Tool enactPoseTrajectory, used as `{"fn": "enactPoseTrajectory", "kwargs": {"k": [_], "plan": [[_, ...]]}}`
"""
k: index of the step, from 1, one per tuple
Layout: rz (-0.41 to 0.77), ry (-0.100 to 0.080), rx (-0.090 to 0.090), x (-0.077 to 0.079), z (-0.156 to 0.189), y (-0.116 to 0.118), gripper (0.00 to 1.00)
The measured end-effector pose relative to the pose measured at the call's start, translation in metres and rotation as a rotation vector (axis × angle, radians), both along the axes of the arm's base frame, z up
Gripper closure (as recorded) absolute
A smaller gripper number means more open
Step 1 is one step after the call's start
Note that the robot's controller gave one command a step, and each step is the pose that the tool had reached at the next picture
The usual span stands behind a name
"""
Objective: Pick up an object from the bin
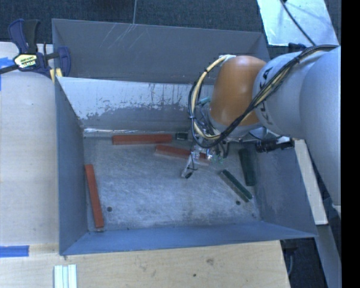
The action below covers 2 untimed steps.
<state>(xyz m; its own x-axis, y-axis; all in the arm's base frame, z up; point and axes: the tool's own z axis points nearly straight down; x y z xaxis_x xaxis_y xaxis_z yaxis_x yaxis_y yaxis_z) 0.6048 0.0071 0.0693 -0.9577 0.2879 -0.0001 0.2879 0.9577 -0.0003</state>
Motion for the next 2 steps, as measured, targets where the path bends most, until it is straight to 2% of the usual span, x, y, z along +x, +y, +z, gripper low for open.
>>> {"fn": "enactPoseTrajectory", "kwargs": {"k": [1, 2], "plan": [[0.336, -0.005, -0.001, 0.0194, 0.0017, -0.0173, 0.00], [0.334, -0.013, -0.002, 0.0222, 0.0063, -0.0173, 1.00]]}}
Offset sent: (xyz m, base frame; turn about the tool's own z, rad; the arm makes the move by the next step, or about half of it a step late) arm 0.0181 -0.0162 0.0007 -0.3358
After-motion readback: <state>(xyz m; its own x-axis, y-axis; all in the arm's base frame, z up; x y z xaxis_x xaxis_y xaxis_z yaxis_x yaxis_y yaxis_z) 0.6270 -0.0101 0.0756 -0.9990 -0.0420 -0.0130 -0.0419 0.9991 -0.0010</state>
